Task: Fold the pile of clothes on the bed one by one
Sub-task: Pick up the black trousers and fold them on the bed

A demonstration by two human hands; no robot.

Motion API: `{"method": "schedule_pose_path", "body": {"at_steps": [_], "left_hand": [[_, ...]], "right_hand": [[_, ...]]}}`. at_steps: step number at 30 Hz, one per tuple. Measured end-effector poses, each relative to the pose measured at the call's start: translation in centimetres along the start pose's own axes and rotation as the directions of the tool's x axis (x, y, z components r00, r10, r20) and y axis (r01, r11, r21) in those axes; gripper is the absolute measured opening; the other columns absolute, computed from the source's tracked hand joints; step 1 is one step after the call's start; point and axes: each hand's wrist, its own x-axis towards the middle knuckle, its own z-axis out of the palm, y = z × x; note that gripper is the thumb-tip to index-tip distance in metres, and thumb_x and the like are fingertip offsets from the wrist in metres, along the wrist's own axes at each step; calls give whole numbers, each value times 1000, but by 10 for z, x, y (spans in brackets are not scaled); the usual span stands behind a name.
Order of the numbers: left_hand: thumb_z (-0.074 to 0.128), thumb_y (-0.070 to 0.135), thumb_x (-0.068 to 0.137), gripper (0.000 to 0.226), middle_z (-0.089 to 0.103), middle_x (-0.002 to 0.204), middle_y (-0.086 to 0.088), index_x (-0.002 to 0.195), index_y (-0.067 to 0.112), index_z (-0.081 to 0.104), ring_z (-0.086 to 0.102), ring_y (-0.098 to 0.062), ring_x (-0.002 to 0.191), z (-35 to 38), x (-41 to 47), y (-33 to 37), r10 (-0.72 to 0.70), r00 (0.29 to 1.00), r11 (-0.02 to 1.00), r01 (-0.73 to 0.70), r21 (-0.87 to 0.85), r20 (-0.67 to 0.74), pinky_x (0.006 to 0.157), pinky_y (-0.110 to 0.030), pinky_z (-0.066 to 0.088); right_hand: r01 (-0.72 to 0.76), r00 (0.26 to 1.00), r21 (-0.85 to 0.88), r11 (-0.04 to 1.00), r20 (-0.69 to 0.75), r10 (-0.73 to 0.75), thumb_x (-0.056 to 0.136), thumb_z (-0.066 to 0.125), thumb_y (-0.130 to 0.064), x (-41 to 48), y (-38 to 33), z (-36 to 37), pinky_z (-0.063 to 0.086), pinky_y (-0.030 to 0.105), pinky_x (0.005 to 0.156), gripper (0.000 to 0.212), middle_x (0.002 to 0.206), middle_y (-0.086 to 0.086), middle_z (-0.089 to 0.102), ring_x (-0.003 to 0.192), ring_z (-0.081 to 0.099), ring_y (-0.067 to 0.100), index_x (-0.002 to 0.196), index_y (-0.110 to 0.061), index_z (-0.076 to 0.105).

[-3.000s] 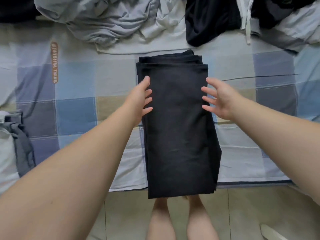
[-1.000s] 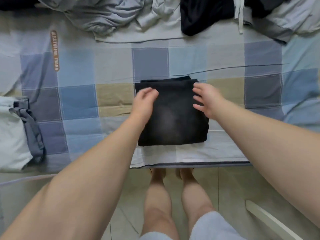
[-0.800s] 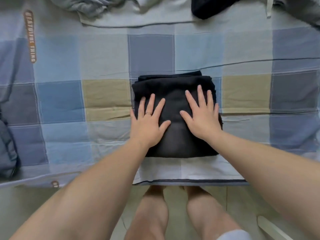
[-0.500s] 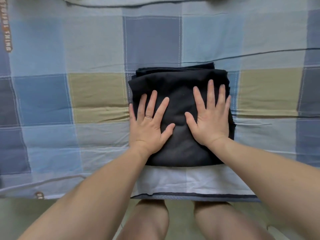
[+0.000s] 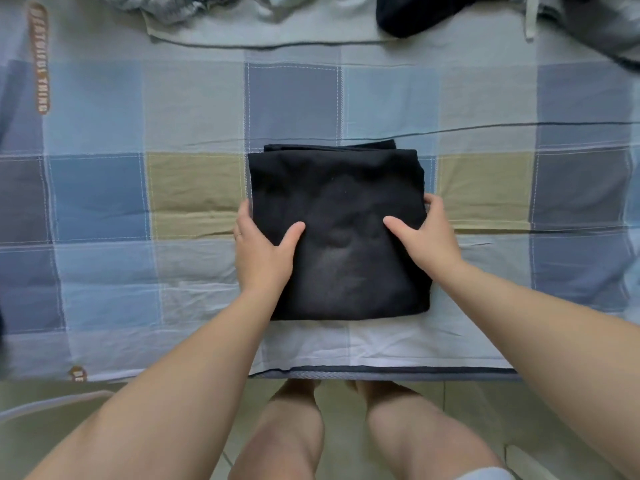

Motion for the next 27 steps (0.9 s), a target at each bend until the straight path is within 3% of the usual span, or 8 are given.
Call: {"method": "schedule_pose_path", "body": {"at_steps": [2, 3, 7, 12, 16, 19, 24, 27], "left_hand": [[70, 63, 82, 76, 60, 133, 6, 141, 24, 41, 57, -21, 123, 0, 10, 0, -148, 989, 987, 150, -62, 29, 107, -44, 45], [67, 65, 84, 71, 63, 125, 6, 136, 22, 46, 60, -22, 118, -3, 14, 2, -190, 980, 979, 194, -67, 57, 104, -44, 47], [61, 63, 90, 66, 63, 129, 3, 135, 16, 56, 58, -22, 120, -26, 9, 17, -228, 951, 961, 254, -106, 211, 106, -39, 45], [61, 58, 93, 44, 69, 118, 1, 122, 25, 63, 66, -22, 104, -99, -64, 44, -309, 884, 910, 383, -162, 351, 95, -40, 53], [58, 63, 92, 49, 68, 110, 3, 122, 25, 63, 66, -20, 95, -189, -133, 68, -371, 857, 872, 454, -184, 357, 83, -35, 53], [55, 66, 93, 47, 66, 105, 5, 117, 26, 62, 63, -15, 88, -257, -174, 72, -369, 871, 870, 446, -211, 324, 70, -30, 47], [50, 86, 78, 77, 64, 127, 5, 130, 29, 62, 61, -26, 114, -360, -198, 54, -365, 897, 871, 424, -250, 249, 104, -42, 46], [48, 76, 88, 71, 63, 128, 3, 133, 23, 62, 60, -22, 111, -411, -182, 34, -325, 928, 878, 367, -308, 180, 94, -35, 48]], "right_hand": [[-103, 991, 186, 977, 106, 85, 83, 80, -39, 14, -8, -6, 50, 22, 77, 57, 111, -14, 64, 100, 64, 6, 126, -20, 49], [-150, 976, 235, 960, 188, 107, 82, 81, -36, 20, -9, -10, 52, 22, 74, 52, 109, -10, 68, 96, 67, 7, 124, -17, 54], [-311, 892, 249, 917, 409, 191, 78, 84, -36, 13, -22, -34, 58, 39, 88, 55, 114, 1, 74, 100, 73, 22, 125, -19, 62], [-316, 863, 206, 926, 468, 191, 82, 81, -34, -76, -63, -79, 59, 37, 80, 46, 108, 0, 76, 96, 74, 22, 123, -21, 65], [-285, 842, 162, 945, 514, 165, 84, 79, -31, -177, -115, -113, 58, 41, 89, 41, 111, 3, 76, 99, 73, 24, 120, -18, 65], [-243, 836, 165, 956, 535, 121, 87, 77, -27, -243, -158, -122, 58, 36, 82, 36, 107, 2, 77, 97, 74, 24, 118, -14, 67], [-166, 837, 156, 974, 544, 56, 87, 77, -27, -315, -228, -91, 59, 36, 80, 33, 104, 2, 77, 94, 74, 23, 116, -13, 67], [-111, 841, 140, 984, 541, 18, 86, 78, -30, -335, -274, -48, 57, 44, 92, 41, 109, 3, 76, 99, 73, 26, 121, -14, 65]]}}
